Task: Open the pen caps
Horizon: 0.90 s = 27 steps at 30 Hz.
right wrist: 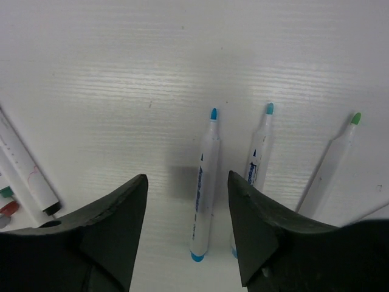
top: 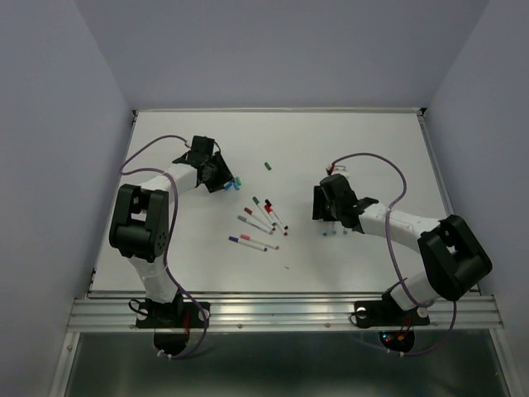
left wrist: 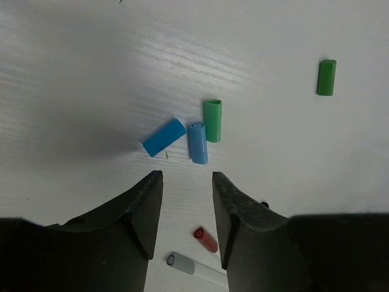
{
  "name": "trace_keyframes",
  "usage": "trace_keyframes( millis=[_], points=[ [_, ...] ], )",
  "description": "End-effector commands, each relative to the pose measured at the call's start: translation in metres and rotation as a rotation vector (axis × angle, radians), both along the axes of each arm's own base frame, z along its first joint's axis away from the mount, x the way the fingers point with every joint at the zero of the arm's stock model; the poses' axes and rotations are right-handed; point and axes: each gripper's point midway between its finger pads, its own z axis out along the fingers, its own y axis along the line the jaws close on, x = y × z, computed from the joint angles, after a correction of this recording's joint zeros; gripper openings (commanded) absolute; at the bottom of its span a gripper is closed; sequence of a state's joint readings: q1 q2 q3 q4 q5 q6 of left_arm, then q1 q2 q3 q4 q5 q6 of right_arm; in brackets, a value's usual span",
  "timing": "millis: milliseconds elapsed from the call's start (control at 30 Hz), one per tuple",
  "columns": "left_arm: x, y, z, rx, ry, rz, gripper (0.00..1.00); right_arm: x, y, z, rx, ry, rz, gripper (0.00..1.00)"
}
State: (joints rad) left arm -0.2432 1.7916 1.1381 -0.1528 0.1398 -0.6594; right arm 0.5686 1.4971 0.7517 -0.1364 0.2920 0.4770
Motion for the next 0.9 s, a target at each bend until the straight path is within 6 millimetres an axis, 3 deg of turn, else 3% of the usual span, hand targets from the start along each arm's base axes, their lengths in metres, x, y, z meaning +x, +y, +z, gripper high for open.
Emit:
trace_keyframes(
  millis=[0, 100, 167, 200, 367, 467, 667, 867],
  points=[
    [0.004, -0.005, 0.049, -0.024, -0.113, -0.029, 0.60, 0.019, 0.024, 0.053, 0.078, -0.133, 0.127, 0.71],
    [0.002, -0.004, 0.066, -0.023, -0.153, -0.034, 0.85, 0.019, 0.038, 0.073, 0.127, -0.201, 0.228, 0.75],
    [-0.001, 0.000, 0.079, -0.017, -0.183, -0.026, 0.99, 0.015, 0.058, 0.086, 0.168, -0.256, 0.315, 0.84],
    [-0.002, 0.000, 0.083, -0.015, -0.190, -0.025, 0.99, 0.012, 0.065, 0.089, 0.178, -0.261, 0.371, 1.00],
    [-0.009, 0.002, 0.120, -0.026, -0.291, -0.046, 0.99, 0.005, 0.097, 0.087, 0.146, -0.262, 0.512, 1.00],
    [-0.016, 0.006, 0.136, -0.024, -0.347, -0.044, 0.99, 0.014, 0.101, 0.076, 0.046, -0.248, 0.510, 1.00],
    [-0.026, 0.016, 0.148, 0.000, -0.389, -0.023, 0.99, 0.021, 0.109, 0.048, -0.084, -0.164, 0.592, 1.00],
    [-0.027, 0.016, 0.147, 0.001, -0.391, -0.026, 0.99, 0.024, 0.116, 0.030, -0.156, -0.137, 0.647, 1.00]
  ],
)
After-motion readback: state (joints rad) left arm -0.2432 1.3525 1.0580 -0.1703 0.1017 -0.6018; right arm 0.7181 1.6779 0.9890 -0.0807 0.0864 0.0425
